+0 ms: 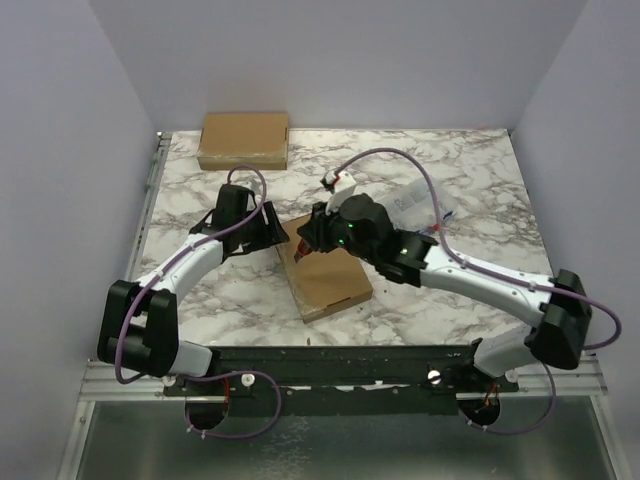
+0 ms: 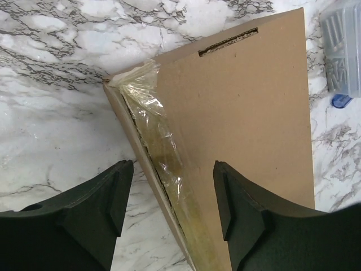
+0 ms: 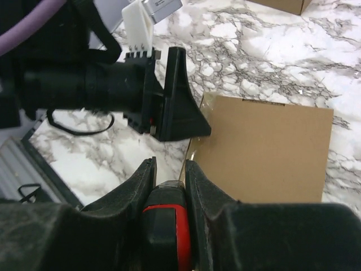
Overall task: Unpack the express box
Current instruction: Cut the express box at the center of the board.
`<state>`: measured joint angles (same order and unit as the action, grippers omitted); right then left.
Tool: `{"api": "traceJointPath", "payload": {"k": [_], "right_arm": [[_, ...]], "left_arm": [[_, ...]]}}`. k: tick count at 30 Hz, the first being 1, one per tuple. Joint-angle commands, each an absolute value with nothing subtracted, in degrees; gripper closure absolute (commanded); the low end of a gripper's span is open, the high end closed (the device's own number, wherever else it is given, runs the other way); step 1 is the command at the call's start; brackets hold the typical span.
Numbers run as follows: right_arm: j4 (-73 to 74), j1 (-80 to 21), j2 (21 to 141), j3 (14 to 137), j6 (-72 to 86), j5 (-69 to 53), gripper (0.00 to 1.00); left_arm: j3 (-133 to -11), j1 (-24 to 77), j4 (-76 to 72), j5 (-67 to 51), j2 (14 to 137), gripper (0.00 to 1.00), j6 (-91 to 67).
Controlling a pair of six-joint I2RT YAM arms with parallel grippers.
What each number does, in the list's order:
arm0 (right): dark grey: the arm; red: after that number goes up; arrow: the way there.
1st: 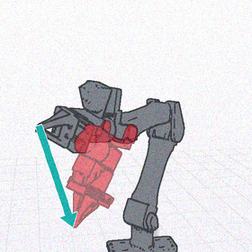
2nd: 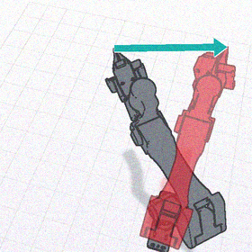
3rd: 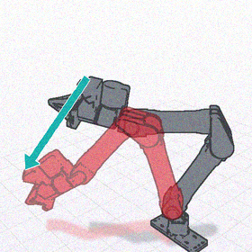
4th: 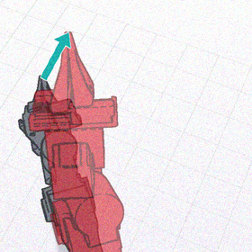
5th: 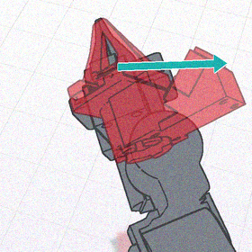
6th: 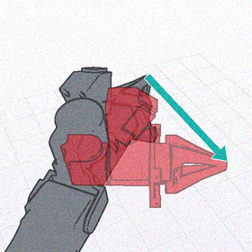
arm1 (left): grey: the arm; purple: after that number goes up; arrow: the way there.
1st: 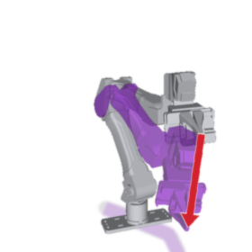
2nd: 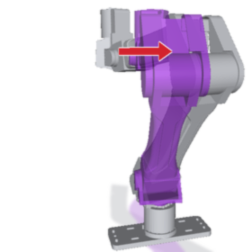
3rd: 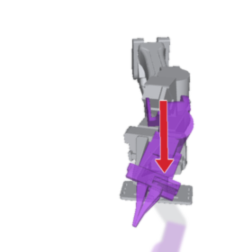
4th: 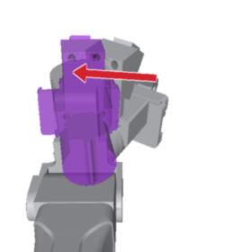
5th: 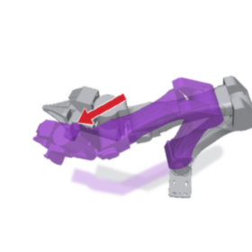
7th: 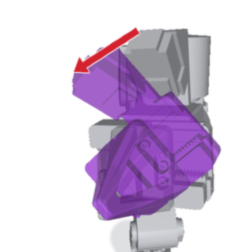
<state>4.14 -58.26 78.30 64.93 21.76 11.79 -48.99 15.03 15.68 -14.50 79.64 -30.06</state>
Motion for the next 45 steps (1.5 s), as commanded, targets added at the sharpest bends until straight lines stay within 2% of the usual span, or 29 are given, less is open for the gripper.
{"api": "traceJointPath", "payload": {"k": [1, 16, 25, 45], "right_arm": [[1.2, -58.3, 87.4, 71.9, 20.1, 15.3, 1.0], [-7.5, -63.6, 98.9, 75.6, 15.6, 29.9, 1.0], [-7.0, -63.9, 102.5, 78.9, 16.7, 33.0, 1.0], [-8.7, -66.7, 102.4, 77.0, 18.8, 35.0, 1.0]], "left_arm": [[-47.8, 14.9, 10.4, -18.0, 80.0, 0.36, -30.0], [-45.3, 13.9, 7.7, -16.1, 84.4, 0.49, -26.3], [-45.5, 13.9, 8.7, -15.7, 85.5, 0.51, -26.1], [-45.6, 13.2, 8.7, -17.0, 86.5, 0.53, -26.8]]}}
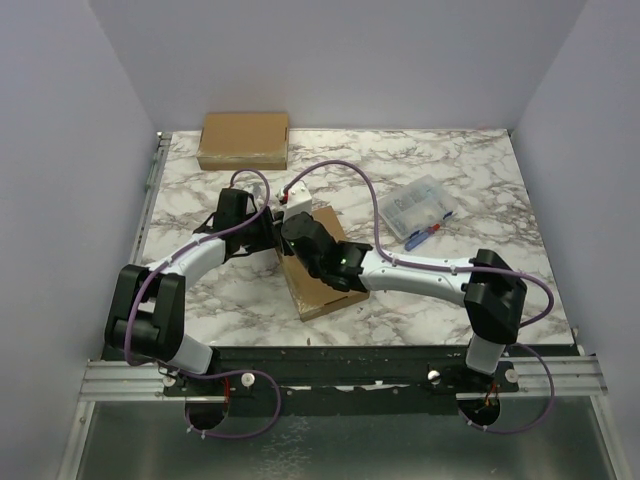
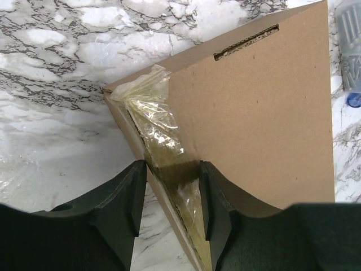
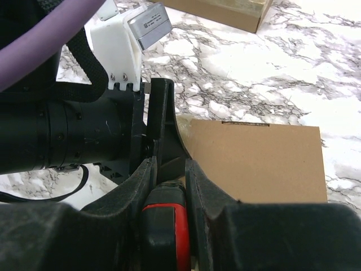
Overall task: Unpack the express box
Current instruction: Cut the express box at the center of the board.
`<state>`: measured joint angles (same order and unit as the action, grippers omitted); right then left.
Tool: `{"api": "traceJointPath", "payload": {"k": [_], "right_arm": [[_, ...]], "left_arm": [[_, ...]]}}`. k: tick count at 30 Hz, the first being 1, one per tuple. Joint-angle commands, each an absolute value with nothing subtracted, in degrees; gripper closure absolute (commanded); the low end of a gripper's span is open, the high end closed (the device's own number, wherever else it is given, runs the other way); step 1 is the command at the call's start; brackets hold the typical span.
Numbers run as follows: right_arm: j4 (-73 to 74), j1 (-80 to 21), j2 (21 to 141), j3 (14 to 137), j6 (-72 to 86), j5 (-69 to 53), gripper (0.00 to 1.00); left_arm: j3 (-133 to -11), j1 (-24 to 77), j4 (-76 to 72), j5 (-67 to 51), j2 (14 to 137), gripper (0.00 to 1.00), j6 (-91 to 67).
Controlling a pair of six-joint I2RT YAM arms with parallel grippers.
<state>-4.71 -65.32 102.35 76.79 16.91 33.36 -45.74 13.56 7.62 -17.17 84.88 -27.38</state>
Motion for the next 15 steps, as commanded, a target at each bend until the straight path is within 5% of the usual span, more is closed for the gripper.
{"api": "traceJointPath", "payload": {"k": [1, 15], "right_arm": [[-8.7, -66.8, 102.0, 76.7, 19.1, 35.2, 1.0], [-9.6, -67.2, 98.3, 71.2, 21.5, 38.1, 1.0]], "left_arm": [[-45.6, 13.1, 8.7, -17.0, 86.5, 0.53, -26.9], [-44.3, 11.6, 6.1, -21.0, 86.8, 0.52, -28.1]]}}
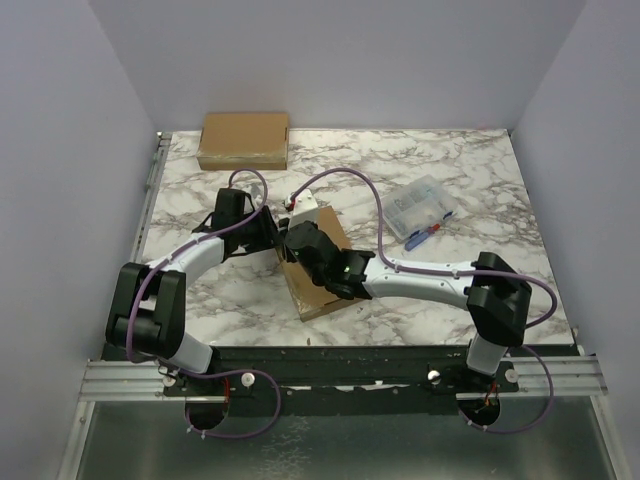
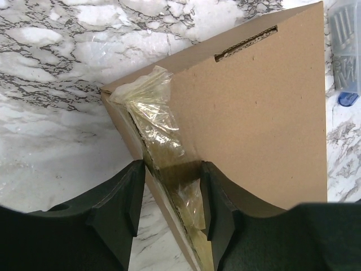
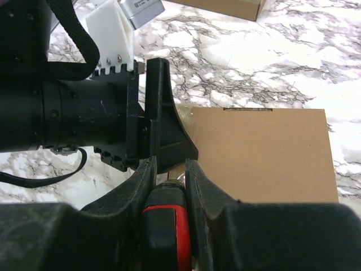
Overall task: Unpack the express box
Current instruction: Cut the express box at the center of the board.
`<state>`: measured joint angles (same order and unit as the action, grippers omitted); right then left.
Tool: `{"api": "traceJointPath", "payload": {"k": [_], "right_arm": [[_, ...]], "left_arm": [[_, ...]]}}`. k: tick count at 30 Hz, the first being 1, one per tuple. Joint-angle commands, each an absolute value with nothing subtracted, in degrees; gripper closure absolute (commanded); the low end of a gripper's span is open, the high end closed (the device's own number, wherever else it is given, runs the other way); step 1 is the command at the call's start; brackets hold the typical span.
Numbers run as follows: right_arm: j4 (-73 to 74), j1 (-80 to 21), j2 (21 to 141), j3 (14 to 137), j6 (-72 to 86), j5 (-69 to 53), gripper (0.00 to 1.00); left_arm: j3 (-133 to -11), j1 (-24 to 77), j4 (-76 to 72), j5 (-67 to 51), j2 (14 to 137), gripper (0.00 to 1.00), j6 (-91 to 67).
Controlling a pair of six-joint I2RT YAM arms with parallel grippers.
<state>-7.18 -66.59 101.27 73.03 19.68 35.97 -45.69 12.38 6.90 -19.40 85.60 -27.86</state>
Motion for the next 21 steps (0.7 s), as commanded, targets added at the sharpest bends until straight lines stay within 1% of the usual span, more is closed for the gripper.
{"api": "traceJointPath", "payload": {"k": [1, 10, 17, 21], "right_arm": [[-9.7, -67.2, 98.6, 71.3, 21.5, 38.3, 1.0], [-11.0, -68.1, 98.0, 71.2, 20.5, 38.8, 1.0], [-10.7, -68.4, 98.6, 71.9, 20.7, 38.9, 1.0], [-10.2, -68.3, 99.7, 72.5, 20.6, 39.4, 1.0]], "left_arm": [[-44.3, 11.5, 6.0, -21.1, 86.9, 0.53, -28.2], [-44.2, 11.4, 5.8, -21.4, 87.4, 0.54, -28.3], [-44.1, 11.3, 5.8, -21.2, 86.8, 0.45, -28.2], [-43.9, 11.1, 5.9, -20.4, 85.7, 0.42, -27.9]]}}
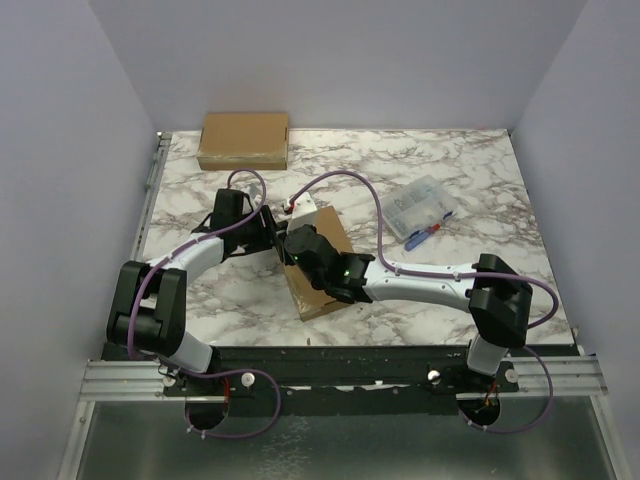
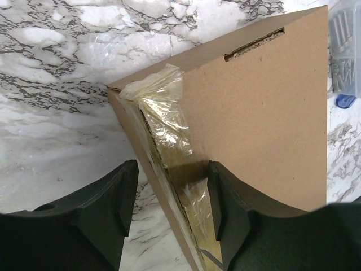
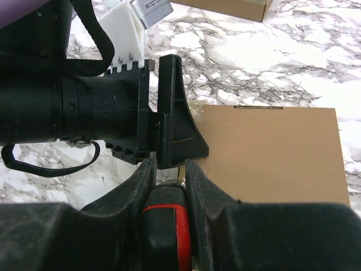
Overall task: Unpack the express box
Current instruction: Cut the express box at the center of the board.
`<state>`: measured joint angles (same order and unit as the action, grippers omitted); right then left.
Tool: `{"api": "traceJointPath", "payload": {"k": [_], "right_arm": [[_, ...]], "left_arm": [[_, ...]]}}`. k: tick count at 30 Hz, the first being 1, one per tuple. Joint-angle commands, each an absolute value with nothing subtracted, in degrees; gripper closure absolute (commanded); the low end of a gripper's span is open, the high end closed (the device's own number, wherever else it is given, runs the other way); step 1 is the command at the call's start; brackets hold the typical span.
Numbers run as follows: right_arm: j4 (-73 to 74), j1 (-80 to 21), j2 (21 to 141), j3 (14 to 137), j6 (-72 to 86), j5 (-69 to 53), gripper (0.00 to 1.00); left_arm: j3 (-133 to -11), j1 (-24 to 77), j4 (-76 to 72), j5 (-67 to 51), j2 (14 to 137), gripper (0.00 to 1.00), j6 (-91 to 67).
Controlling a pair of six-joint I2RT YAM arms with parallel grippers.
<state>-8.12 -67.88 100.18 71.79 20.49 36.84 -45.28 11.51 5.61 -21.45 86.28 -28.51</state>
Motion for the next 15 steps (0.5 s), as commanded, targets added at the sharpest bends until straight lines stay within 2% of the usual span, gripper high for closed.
{"api": "traceJointPath", "payload": {"k": [1, 15], "right_arm": [[-10.1, -68.3, 100.0, 72.6, 20.6, 39.4, 1.0], [-9.6, -68.4, 101.9, 73.1, 20.4, 39.0, 1.0]], "left_arm": [[-43.8, 11.1, 6.0, -20.1, 85.5, 0.42, -27.9], [-43.9, 11.0, 6.2, -20.6, 86.8, 0.43, -28.1]]}}
